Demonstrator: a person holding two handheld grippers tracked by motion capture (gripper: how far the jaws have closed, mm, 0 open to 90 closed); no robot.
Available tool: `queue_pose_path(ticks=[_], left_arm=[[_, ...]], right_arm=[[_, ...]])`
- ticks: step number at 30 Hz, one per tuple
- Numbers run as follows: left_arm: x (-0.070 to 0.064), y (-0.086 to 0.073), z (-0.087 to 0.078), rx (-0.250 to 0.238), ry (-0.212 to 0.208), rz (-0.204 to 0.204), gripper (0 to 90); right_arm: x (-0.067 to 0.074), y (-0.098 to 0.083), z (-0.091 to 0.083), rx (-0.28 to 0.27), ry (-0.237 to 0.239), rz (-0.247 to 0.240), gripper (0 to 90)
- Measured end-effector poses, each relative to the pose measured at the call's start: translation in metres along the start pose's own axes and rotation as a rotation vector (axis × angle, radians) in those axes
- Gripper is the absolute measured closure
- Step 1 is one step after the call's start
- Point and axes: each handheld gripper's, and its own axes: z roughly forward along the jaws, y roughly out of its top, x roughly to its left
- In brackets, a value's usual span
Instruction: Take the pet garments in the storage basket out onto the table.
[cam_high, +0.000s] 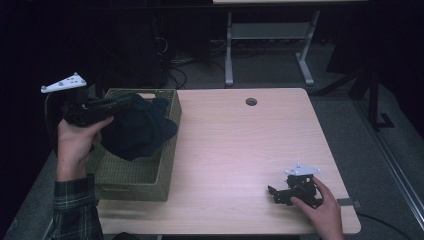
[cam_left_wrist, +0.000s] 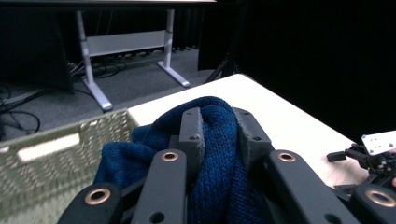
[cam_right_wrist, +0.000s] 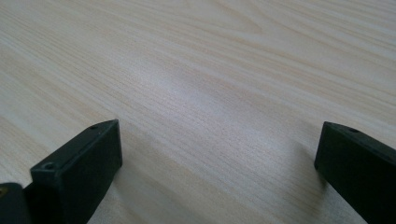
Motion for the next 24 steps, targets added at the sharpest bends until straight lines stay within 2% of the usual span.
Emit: queue_pose_path(ticks=[8, 24], left_arm=[[-0.014, 0.017, 0.015, -0.020, -0.046, 0.028, 75.0], [-0.042, 0.028, 0.062, -0.015, -0.143, 0.060, 75.0]], right_arm=[[0.000, 0.000, 0.000, 0.000, 0.000, 0.000, 0.4], [0.000, 0.000, 0.000, 0.000, 0.000, 0.000, 0.4]])
